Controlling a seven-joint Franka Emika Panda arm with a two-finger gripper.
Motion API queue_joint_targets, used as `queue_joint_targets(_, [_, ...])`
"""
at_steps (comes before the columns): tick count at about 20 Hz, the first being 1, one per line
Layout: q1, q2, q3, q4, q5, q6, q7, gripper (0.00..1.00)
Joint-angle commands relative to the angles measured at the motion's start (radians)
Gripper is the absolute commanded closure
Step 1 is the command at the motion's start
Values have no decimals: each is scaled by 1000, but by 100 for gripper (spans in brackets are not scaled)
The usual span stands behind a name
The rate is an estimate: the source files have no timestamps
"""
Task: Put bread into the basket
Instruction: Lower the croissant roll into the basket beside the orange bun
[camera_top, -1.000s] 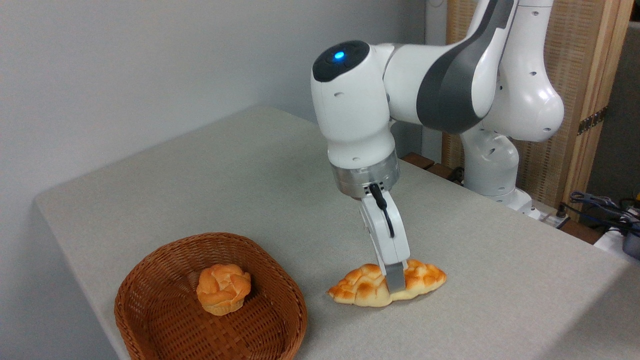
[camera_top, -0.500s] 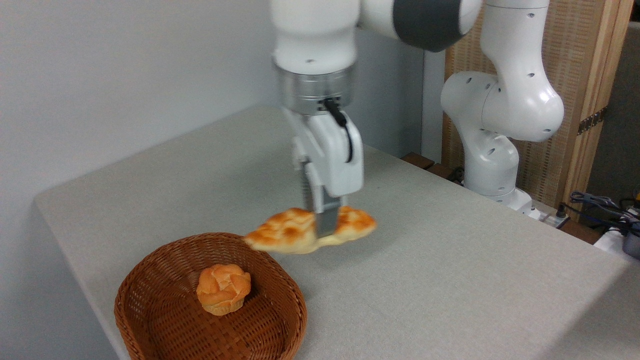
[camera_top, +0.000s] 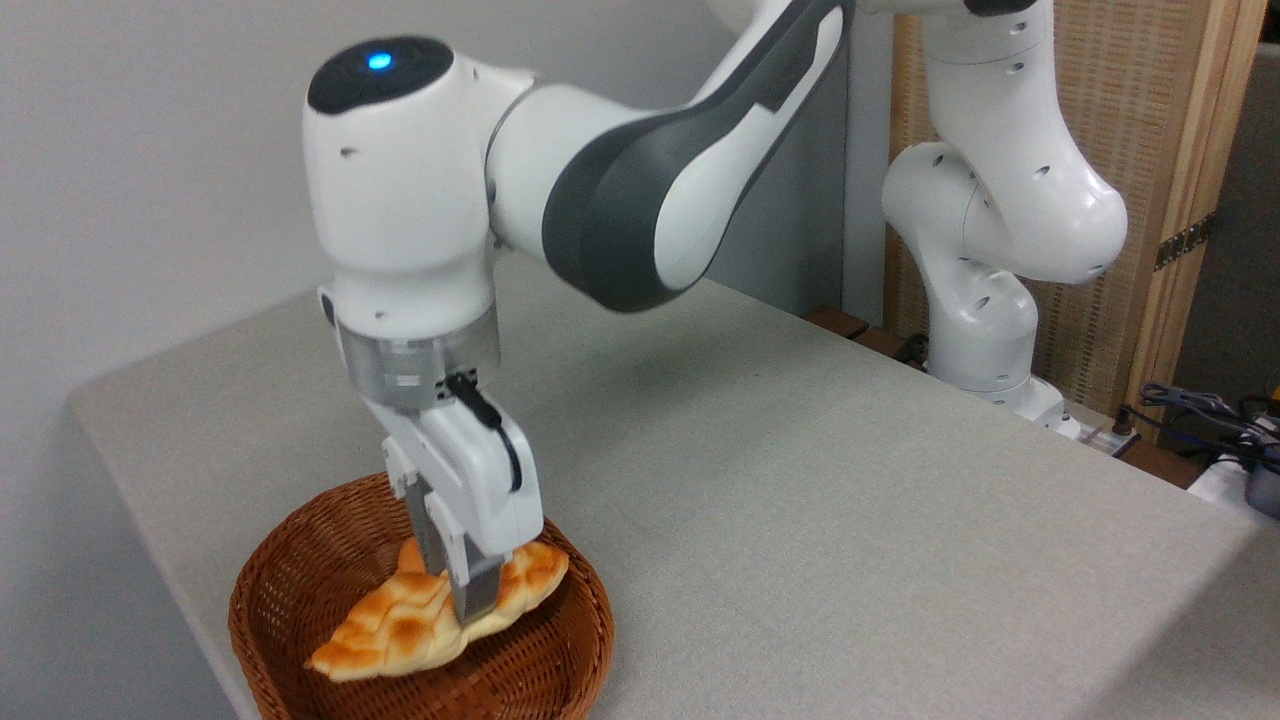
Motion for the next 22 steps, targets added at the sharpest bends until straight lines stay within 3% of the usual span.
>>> queue_joint_targets(1, [3,21,2,20,-9,42,-4,8])
queue_joint_targets(2, [3,27,2,20,-6,57,-4,0])
queue_joint_targets(7, [5,55,1,20,22,92,-4,0])
queue_joint_targets(11, [6,26,-12,19,23,71,-7,0])
queue_joint_targets(13, [8,-5,-12,20,23,-6,-2,0])
queue_joint_targets(17, [11,-46,-12,20,22,-40,-8,0])
queue_joint_targets(20, [16,-138,-12,20,19,-157,-19,0])
queue_joint_targets(21, [44,-163,-34,22,20,-199,-22,0])
queue_joint_targets(22, [101,-198,-103,20,22,-236,-43,0])
